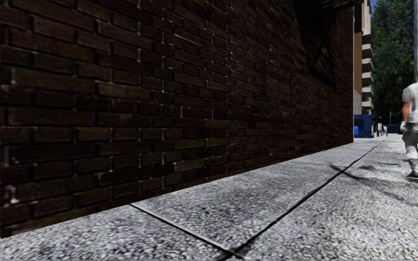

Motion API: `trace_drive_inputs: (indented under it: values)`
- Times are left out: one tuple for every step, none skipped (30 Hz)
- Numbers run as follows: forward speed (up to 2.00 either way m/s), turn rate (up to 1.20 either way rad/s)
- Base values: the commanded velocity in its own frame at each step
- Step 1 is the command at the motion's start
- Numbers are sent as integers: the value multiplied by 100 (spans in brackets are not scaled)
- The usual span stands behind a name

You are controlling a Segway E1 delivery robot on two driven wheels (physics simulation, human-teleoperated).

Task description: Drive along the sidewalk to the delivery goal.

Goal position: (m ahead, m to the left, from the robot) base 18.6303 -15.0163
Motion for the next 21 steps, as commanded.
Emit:
trace_drive_inputs:
  values:
    - [155,-89]
    - [155,-89]
    - [155,-89]
    - [155,-89]
    - [155,-89]
    - [155,-89]
    - [155,-89]
    - [155,-89]
    - [155,-89]
    - [155,-89]
    - [155,-89]
    - [155,-89]
    - [155,-89]
    - [155,-89]
    - [155,-89]
    - [155,-89]
    - [155,-89]
    - [155,-87]
    - [155,-37]
    - [155,-9]
    - [155,0]
